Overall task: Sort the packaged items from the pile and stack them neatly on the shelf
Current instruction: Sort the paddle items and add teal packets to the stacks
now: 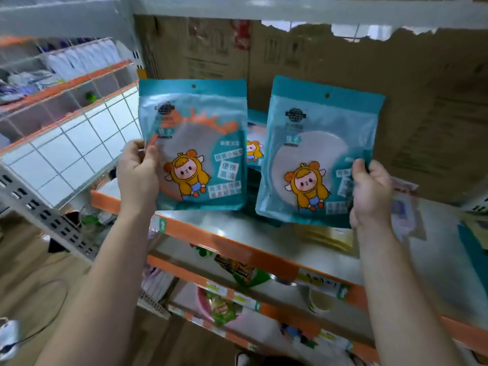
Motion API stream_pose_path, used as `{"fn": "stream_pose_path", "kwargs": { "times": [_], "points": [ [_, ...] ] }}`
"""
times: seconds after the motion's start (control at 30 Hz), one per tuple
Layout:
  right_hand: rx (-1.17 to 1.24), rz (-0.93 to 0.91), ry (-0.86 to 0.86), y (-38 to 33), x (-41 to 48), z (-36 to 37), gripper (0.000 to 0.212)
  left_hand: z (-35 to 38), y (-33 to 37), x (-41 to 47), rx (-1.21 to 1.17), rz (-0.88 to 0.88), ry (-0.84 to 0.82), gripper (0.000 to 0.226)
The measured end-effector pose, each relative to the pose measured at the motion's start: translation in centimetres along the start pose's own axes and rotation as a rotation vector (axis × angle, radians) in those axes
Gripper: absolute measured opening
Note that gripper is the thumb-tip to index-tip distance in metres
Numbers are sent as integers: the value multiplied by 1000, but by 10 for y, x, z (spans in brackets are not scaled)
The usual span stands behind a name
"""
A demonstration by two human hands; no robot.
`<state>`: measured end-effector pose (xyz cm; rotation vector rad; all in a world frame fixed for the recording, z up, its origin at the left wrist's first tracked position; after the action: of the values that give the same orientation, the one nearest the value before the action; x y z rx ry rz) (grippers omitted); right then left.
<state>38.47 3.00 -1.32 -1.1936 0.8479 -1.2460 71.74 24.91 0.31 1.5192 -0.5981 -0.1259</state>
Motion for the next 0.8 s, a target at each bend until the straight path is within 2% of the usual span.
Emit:
{"fn": "stream_pose_path", "kwargs": {
  "times": [0.23, 0.43, 0.5, 0.6, 0.67, 0.8],
  "points": [
    [-69, 26, -102, -9, 38, 50, 18, -2, -6, 89, 90, 11, -24, 10],
    [-139, 71, -69, -5, 51, 69, 18, -1, -40, 153, 127, -163, -91, 21],
    [-134, 71, -51, -9, 50, 76, 18, 0, -48, 170, 205, -229, -177, 22],
    [-123, 71, -4, -12, 41, 87, 18, 5, -59, 192, 314, -289, -408, 27],
    [-99, 86, 34, -10, 31, 95, 17, 10, -63, 200, 361, -263, -519, 32],
    [-89, 134, 71, -2, 6, 119, 19, 18, -62, 208, 452, -188, -603, 25]
  ]
}}
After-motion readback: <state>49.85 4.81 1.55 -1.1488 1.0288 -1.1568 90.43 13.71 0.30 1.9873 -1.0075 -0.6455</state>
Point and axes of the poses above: each hand's wrist, its own x-axis towards the middle knuckle, its own z-axis out of the palm, y = z × x, the point moved 6 cm from there along x, towards the middle knuckle, and after that the axes turned 3 degrees about -y, right-handed, at the moved point
